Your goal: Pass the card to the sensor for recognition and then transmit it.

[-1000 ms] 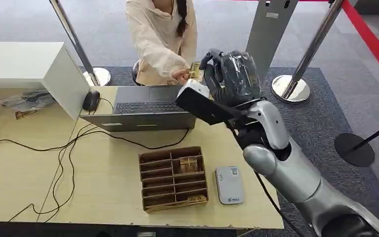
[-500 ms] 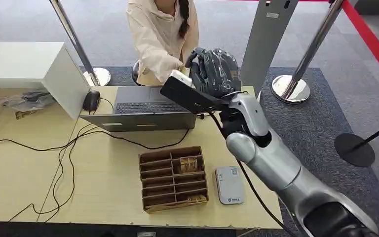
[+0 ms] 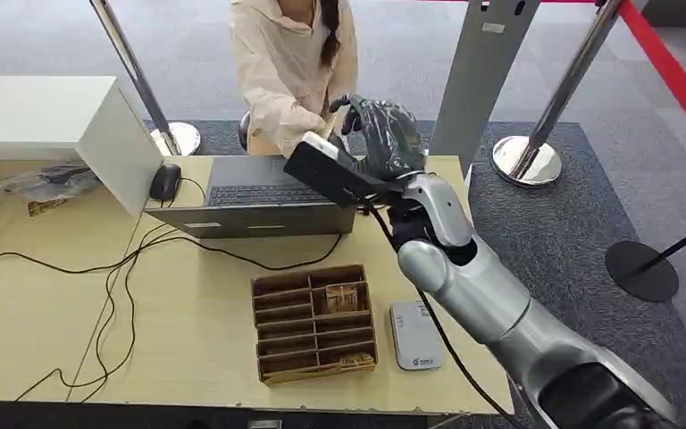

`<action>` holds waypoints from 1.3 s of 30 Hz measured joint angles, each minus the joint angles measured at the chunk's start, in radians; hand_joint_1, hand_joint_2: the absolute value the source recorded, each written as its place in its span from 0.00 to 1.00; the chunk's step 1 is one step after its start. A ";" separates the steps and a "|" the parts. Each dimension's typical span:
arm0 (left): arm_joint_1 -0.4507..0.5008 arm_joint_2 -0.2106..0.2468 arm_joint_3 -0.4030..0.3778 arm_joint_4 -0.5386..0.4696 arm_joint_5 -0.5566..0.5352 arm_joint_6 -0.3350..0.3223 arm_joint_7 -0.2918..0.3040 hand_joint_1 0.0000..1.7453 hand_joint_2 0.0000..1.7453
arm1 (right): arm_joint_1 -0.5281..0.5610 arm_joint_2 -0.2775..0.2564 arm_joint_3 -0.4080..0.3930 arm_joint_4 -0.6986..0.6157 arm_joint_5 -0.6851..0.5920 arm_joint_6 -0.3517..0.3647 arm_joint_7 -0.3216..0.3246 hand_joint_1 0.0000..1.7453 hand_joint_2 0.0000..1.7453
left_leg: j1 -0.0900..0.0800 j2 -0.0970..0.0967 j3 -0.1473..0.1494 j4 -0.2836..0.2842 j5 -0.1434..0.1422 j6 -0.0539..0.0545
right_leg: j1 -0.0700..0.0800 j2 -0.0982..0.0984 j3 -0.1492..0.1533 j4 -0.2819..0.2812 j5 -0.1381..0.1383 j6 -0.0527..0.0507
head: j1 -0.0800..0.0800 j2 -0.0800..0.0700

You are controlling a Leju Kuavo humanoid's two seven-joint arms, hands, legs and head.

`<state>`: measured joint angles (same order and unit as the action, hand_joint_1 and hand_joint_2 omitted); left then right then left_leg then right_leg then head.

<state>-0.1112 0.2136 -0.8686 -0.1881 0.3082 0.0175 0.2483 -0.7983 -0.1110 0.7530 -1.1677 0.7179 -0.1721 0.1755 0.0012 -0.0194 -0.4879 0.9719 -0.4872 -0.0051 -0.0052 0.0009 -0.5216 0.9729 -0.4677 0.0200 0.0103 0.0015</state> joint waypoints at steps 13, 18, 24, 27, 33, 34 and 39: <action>0.004 -0.001 0.000 0.000 0.016 0.001 0.015 0.00 0.00 | 0.019 -0.039 -0.046 -0.136 0.024 -0.082 0.056 0.00 1.00 | 0.000 0.000 0.000 0.001 0.000 0.000 | 0.000 0.000 0.000 0.000 0.000 0.000 | 0.000 0.000; 0.004 -0.008 0.000 0.000 0.027 0.001 0.024 0.00 0.00 | 0.056 -0.084 -0.083 -0.292 0.063 -0.087 0.092 0.00 1.00 | 0.000 0.000 0.000 0.001 0.000 0.000 | 0.000 0.000 0.000 0.000 0.000 0.000 | 0.000 0.000; 0.006 -0.016 0.000 0.000 0.048 0.001 0.039 0.00 0.00 | 0.151 -0.164 -0.139 -0.496 0.148 -0.059 0.153 0.00 1.00 | 0.000 0.000 0.001 0.001 0.000 0.000 | 0.000 0.000 0.000 0.000 0.000 0.000 | 0.000 0.000; 0.007 -0.018 0.002 0.000 0.056 0.002 0.050 0.00 0.00 | 0.235 -0.203 -0.178 -0.579 0.171 -0.060 0.169 0.00 1.00 | 0.000 0.000 0.001 0.001 0.000 0.000 | 0.000 0.000 0.000 0.000 0.000 0.000 | 0.000 0.000; 0.007 -0.022 0.003 0.000 0.066 0.003 0.055 0.00 0.00 | 0.400 -0.256 -0.279 -0.663 0.128 -0.133 0.164 0.00 1.00 | 0.000 0.000 0.001 0.001 0.000 0.000 | 0.000 0.000 0.000 0.000 0.000 0.000 | 0.000 0.000; 0.007 -0.023 0.003 0.000 0.066 0.003 0.056 0.00 0.00 | 0.427 -0.262 -0.297 -0.668 0.124 -0.149 0.163 0.00 1.00 | 0.000 0.000 0.001 0.001 0.000 0.000 | 0.000 0.000 0.001 0.000 0.000 0.000 | 0.000 0.000; 0.007 -0.025 0.003 0.000 0.066 0.008 0.060 0.00 0.00 | 0.534 -0.271 -0.371 -0.672 0.097 -0.186 0.137 0.00 1.00 | 0.000 0.000 0.001 0.001 0.000 0.000 | 0.000 0.000 0.000 0.000 0.000 0.000 | 0.000 0.000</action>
<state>-0.1042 0.1888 -0.8660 -0.1881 0.3742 0.0259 0.3086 -0.2640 -0.3819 0.3822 -1.8399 0.8152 -0.3582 0.3120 0.0010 -0.0194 -0.4869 0.9727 -0.4875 -0.0050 -0.0052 0.0012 -0.5212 0.9726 -0.4677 0.0200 0.0103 0.0015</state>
